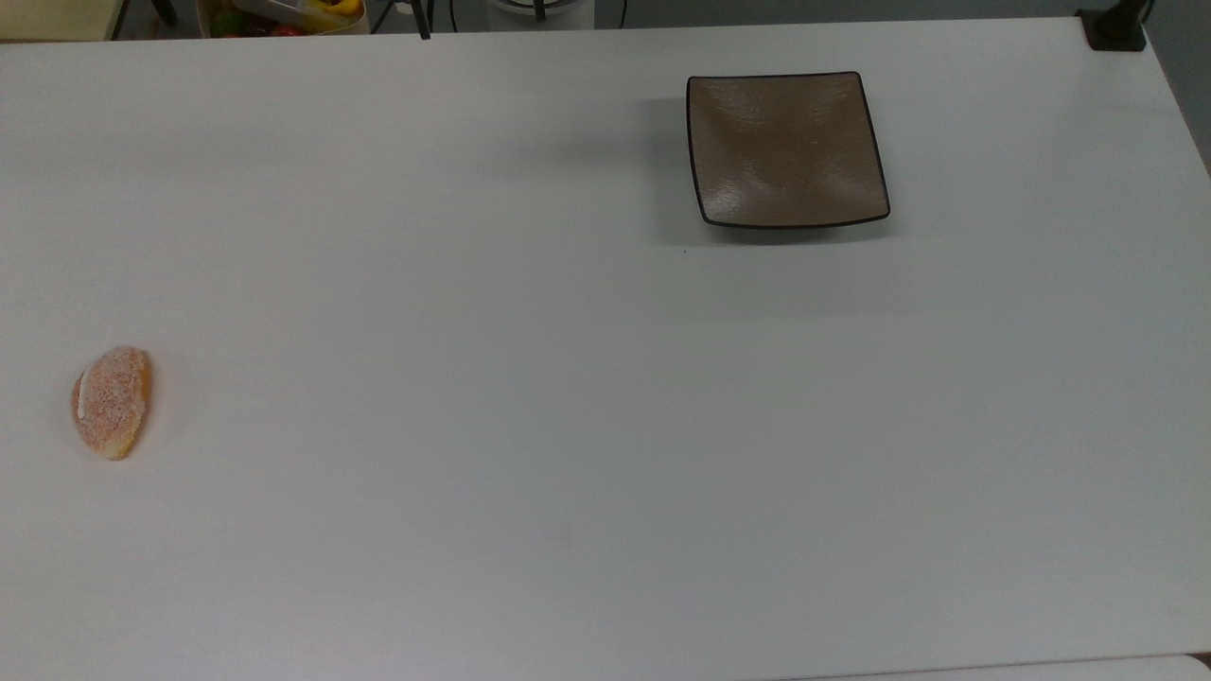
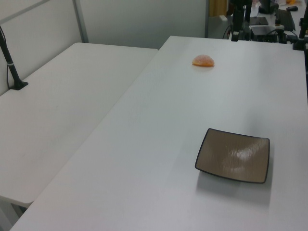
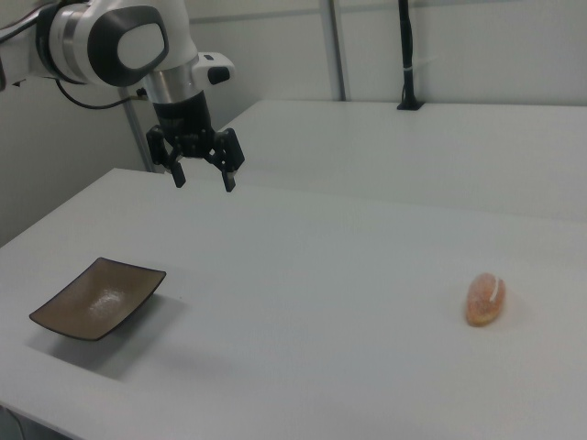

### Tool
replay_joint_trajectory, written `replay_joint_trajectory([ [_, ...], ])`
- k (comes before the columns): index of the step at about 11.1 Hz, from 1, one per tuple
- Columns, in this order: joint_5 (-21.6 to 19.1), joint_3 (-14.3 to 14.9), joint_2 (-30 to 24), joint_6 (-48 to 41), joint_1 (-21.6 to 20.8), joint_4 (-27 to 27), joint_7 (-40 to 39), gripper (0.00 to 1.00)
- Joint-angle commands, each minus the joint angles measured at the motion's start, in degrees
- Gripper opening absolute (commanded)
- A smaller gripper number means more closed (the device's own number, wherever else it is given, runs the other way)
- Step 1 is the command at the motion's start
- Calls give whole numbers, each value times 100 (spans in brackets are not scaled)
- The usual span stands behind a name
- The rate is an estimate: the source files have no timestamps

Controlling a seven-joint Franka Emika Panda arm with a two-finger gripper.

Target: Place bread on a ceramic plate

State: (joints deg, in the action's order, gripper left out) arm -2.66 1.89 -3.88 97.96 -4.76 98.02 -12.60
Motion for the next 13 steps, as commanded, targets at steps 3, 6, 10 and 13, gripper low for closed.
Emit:
replay_joint_trajectory([
  [3,20,22,-34,-92,194,95,-524,100],
  [6,151,22,141,108,387,34,-533,100],
  [10,249,22,633,1257,844,-203,-533,100],
  [13,231,22,993,2086,1310,-370,-682,100],
])
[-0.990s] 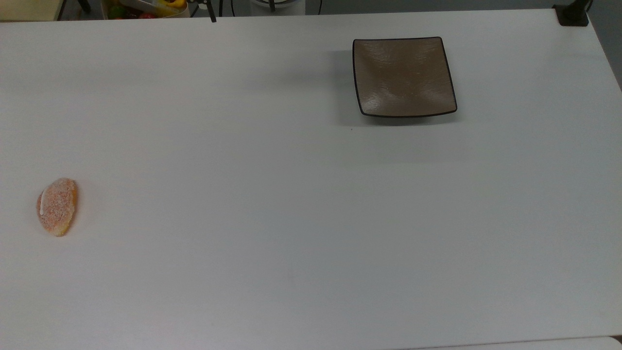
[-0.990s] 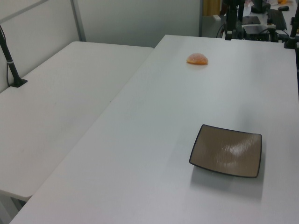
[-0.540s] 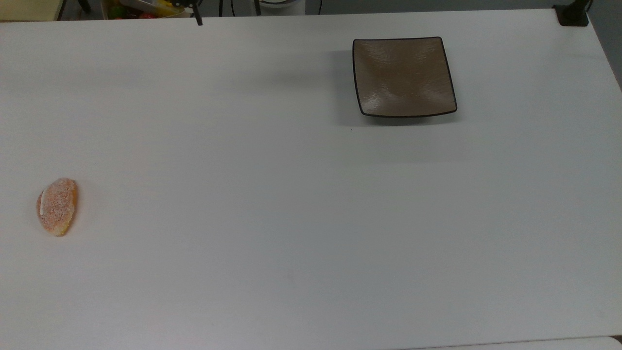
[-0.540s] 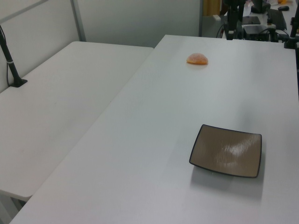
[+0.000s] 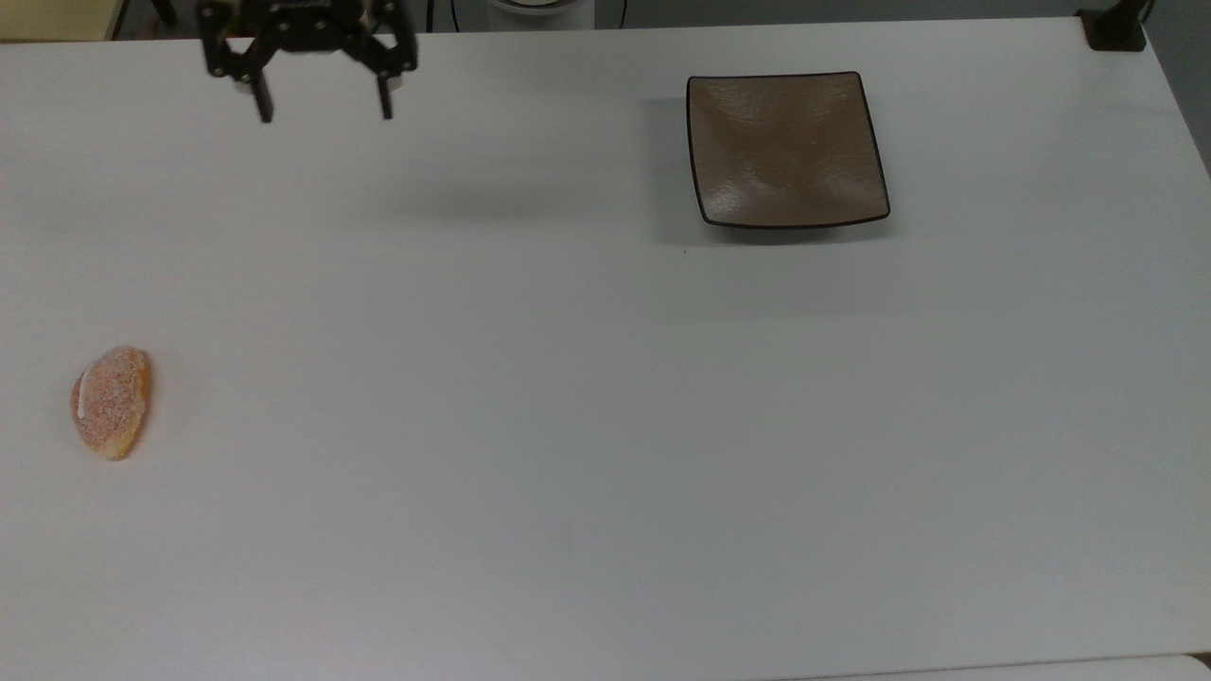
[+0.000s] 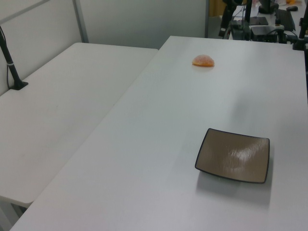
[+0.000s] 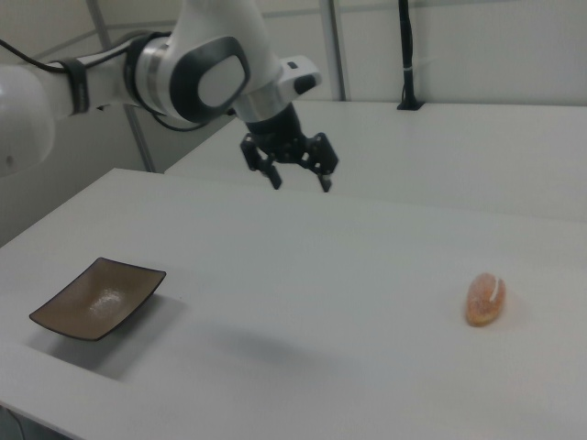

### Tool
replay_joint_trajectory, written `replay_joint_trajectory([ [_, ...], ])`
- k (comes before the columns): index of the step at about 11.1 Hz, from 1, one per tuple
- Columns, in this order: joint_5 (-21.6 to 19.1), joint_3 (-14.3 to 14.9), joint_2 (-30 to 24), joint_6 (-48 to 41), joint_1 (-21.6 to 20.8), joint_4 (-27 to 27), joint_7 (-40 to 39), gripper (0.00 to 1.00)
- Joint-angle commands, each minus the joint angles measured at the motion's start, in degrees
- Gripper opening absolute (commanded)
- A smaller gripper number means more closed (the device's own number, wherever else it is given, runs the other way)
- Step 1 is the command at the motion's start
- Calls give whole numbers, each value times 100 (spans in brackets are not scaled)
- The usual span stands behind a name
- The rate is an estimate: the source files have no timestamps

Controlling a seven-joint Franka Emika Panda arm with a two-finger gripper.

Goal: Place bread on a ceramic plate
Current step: 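Move the open gripper over the bread roll and lower it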

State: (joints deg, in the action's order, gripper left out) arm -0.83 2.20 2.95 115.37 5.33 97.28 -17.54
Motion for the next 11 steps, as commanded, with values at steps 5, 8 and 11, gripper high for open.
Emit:
replay_joint_trajectory([
  [5,39,-9,1574,1775,759,-894,-153,100],
  [8,13,43,2383,2357,1004,-1447,-144,100],
  [11,13,43,2938,3042,1172,-1510,-135,100],
])
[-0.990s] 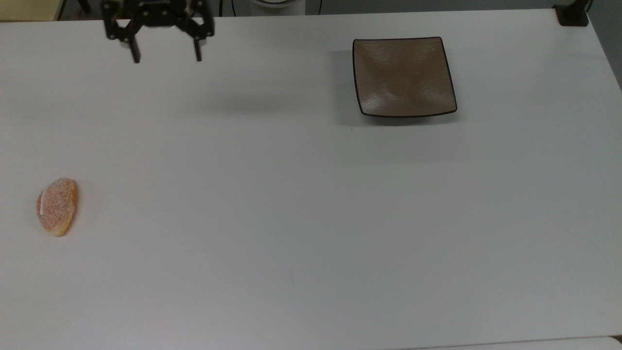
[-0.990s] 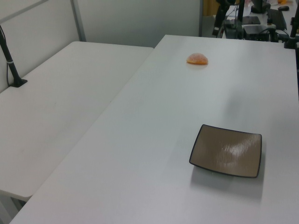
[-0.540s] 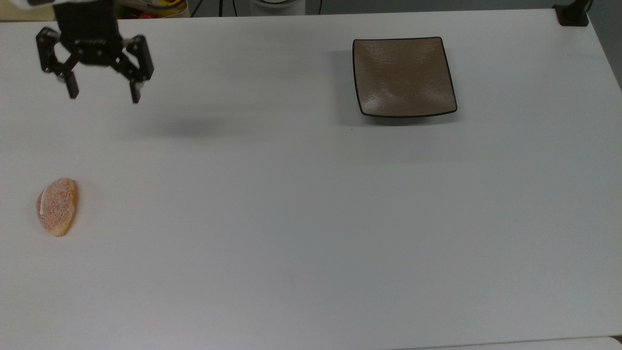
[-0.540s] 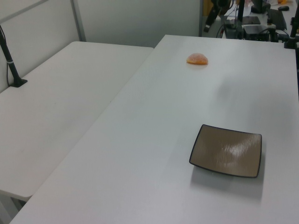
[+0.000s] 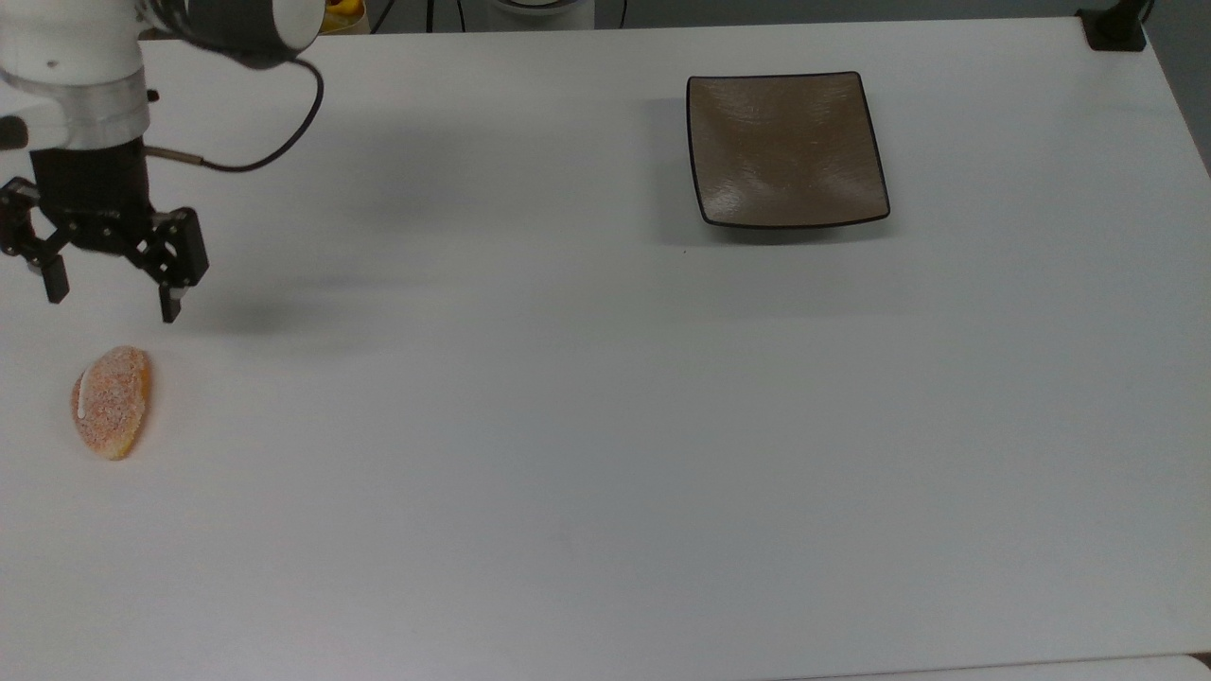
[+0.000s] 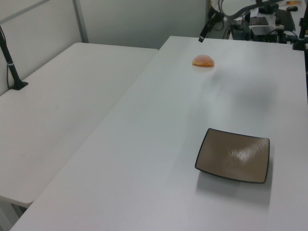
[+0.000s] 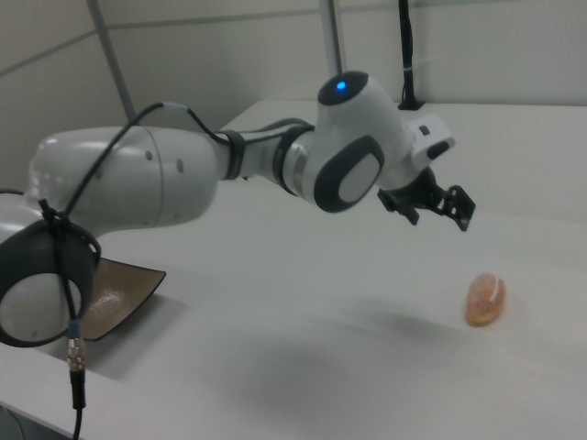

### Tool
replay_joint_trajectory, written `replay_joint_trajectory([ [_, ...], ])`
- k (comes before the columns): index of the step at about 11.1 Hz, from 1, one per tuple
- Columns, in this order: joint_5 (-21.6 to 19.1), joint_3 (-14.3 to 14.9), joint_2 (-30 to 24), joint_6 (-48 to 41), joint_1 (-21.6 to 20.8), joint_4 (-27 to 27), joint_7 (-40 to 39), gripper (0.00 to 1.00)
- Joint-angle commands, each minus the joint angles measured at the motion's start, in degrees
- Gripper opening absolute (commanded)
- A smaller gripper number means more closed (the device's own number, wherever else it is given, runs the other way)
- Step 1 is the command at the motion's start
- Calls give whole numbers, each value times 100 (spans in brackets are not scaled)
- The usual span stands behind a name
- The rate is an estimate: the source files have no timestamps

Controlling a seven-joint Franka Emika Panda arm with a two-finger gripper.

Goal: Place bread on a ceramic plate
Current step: 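Move the open gripper over the bread roll and lower it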

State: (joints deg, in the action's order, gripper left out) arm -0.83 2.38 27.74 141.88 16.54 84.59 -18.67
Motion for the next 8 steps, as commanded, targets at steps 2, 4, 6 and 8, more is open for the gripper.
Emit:
replay_joint_trajectory([
  [2,4,26,801,725,112,-250,-22,100],
  [4,4,26,1065,1095,208,-320,-13,100],
  [6,4,26,1329,1385,296,-408,-14,100],
  [8,4,26,1514,1675,314,-409,-5,100],
])
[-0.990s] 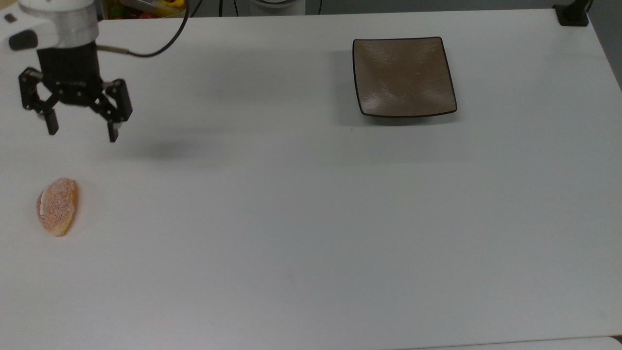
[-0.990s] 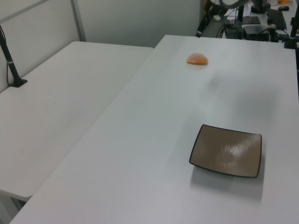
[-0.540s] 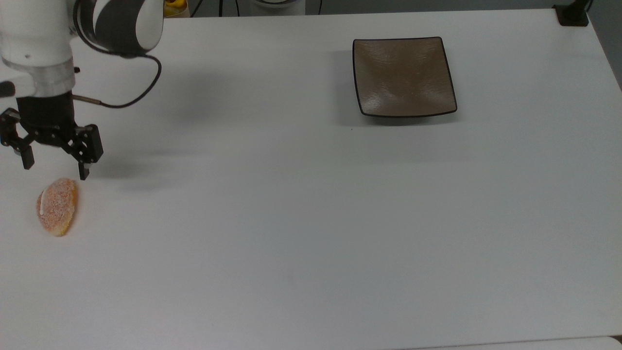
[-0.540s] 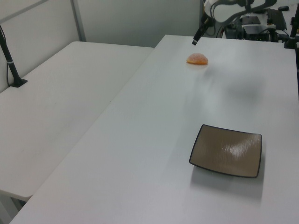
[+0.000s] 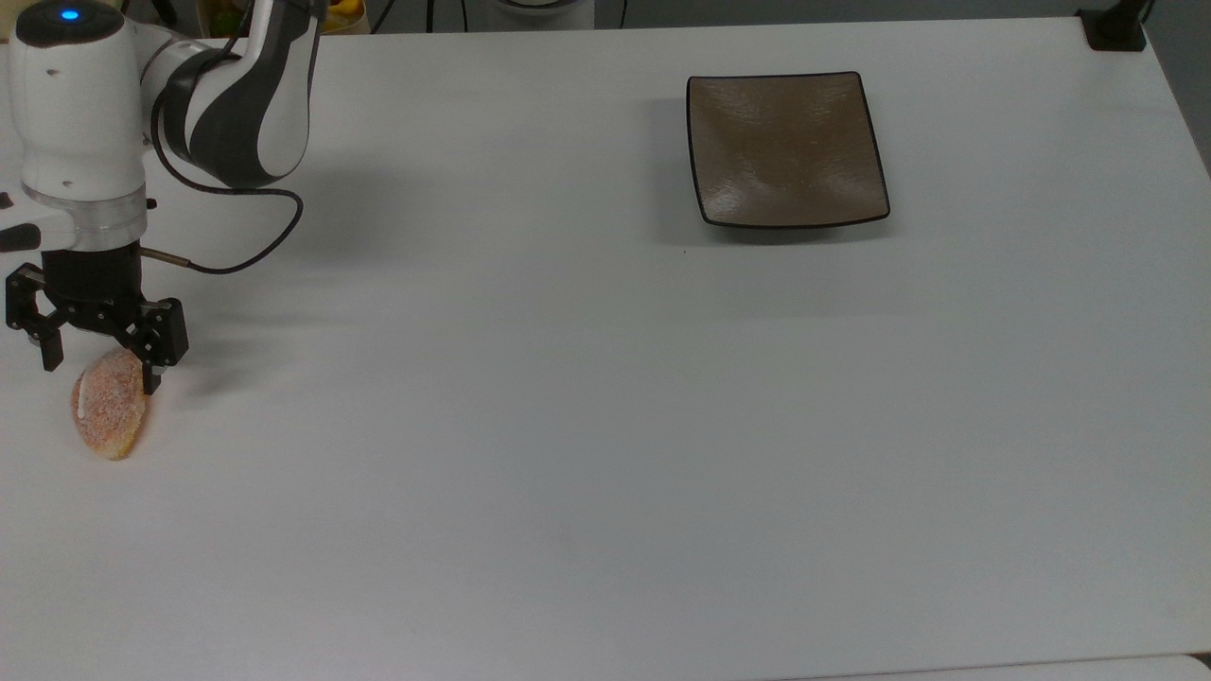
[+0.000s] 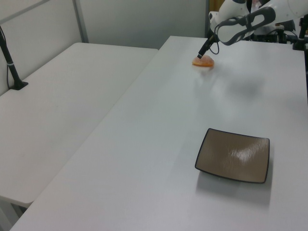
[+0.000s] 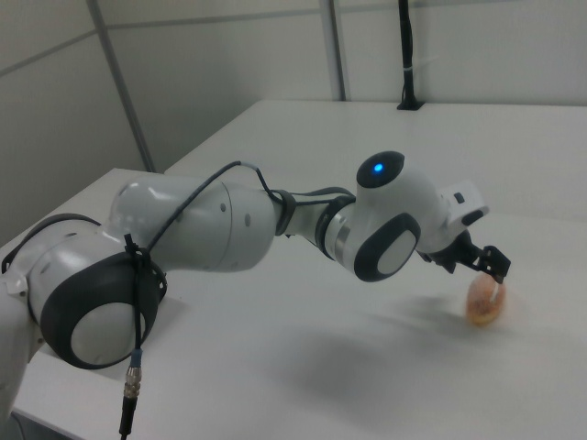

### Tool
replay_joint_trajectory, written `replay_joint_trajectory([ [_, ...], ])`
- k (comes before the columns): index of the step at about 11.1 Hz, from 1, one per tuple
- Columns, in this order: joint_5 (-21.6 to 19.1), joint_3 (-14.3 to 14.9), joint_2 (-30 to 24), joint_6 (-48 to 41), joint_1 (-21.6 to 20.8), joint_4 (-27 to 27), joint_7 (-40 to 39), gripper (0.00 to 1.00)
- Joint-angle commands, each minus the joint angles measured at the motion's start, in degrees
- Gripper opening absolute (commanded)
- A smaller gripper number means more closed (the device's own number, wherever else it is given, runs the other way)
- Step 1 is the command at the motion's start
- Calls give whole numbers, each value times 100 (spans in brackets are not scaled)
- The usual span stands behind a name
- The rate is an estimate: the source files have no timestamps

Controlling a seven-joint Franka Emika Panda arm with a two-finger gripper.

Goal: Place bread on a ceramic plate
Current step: 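Move the open gripper over the bread roll and lower it, then close the gripper on the bread roll and lift it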

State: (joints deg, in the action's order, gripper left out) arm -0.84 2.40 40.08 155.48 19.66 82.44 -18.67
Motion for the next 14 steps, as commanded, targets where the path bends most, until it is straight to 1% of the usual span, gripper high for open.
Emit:
replay_joint_trajectory([
  [1,5,24,342,368,3,-193,-5,100],
  [3,5,24,448,544,11,-201,4,100],
  [6,13,24,545,571,46,-193,-5,100],
  [7,13,24,545,571,55,-193,-5,96],
  [8,22,24,545,571,55,-175,-31,89],
  [9,48,24,545,571,55,-158,-57,79],
  [11,48,24,536,562,55,-149,-57,61],
  [13,57,24,528,553,47,-131,-66,48],
  [14,57,24,510,553,47,-131,-57,43],
])
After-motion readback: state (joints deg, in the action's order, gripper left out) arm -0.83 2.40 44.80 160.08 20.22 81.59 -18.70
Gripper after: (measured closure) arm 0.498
